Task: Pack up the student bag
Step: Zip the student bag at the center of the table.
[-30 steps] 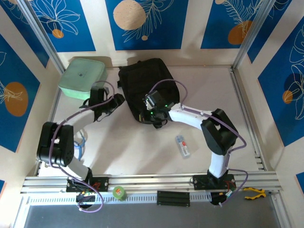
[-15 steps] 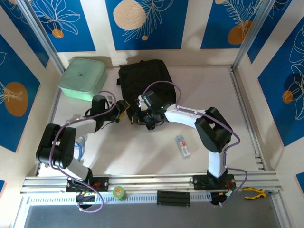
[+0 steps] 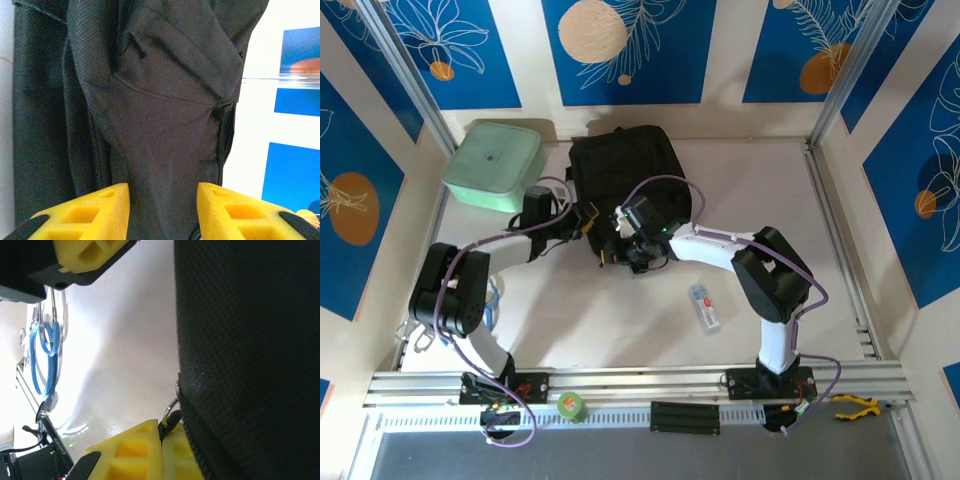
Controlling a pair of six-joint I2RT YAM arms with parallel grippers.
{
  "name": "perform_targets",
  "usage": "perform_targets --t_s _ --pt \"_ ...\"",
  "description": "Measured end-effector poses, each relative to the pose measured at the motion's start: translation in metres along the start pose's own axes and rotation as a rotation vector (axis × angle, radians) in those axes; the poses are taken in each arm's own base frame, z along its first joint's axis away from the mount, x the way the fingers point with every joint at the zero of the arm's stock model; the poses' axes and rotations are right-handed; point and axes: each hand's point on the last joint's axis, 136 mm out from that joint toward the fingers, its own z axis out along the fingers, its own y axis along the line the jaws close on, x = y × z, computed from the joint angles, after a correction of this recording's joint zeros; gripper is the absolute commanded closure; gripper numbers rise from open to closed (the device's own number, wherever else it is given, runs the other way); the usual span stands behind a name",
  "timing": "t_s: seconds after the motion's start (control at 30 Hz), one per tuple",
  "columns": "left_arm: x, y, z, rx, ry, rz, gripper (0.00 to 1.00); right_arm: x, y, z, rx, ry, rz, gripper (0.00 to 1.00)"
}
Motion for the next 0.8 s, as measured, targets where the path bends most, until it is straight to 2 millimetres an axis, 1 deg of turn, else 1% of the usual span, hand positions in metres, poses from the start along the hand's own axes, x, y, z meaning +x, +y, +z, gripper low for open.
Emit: perform_targets --t_s 0.17,0.23,0.3,0.33,0.4,0.47,0.5,0.67,0.8 --pt "0.006 0.015 0.005 -0.045 0.026 -0.004 0.65 0.003 -0.002 -0.001 0.006 0.003 0.008 1.00" --pt "0.008 0.020 0.005 -0.062 0.035 -0.005 0.67 0.004 -0.003 -0.002 0.008 0.003 0.011 1.00" --pt "0.009 0.023 0.005 -0.073 0.043 -0.002 0.74 0.004 -0.003 -0.004 0.013 0.000 0.016 1.00" --pt "0.010 0.023 0.005 -0.077 0.046 0.002 0.75 0.004 -0.003 -0.005 0.013 -0.001 0.018 1.00" --pt "0.010 0.021 0.006 -0.077 0.050 0.013 0.84 0.003 -0.002 -0.006 0.015 -0.006 0.019 1.00" --pt "0.009 0.020 0.006 -0.083 0.055 0.027 0.96 0.004 -0.002 -0.008 0.017 -0.008 0.025 1.00" --pt "0.009 0.020 0.006 -0.087 0.057 0.029 1.00 0.004 -0.002 -0.009 0.018 -0.010 0.027 1.00" --pt "0.008 0.020 0.008 -0.125 0.082 0.072 1.00 0.009 -0.008 -0.021 0.035 -0.017 0.040 1.00" --pt "0.007 0.024 0.009 -0.156 0.094 0.103 1.00 0.012 -0.020 -0.039 0.050 -0.037 0.067 1.00"
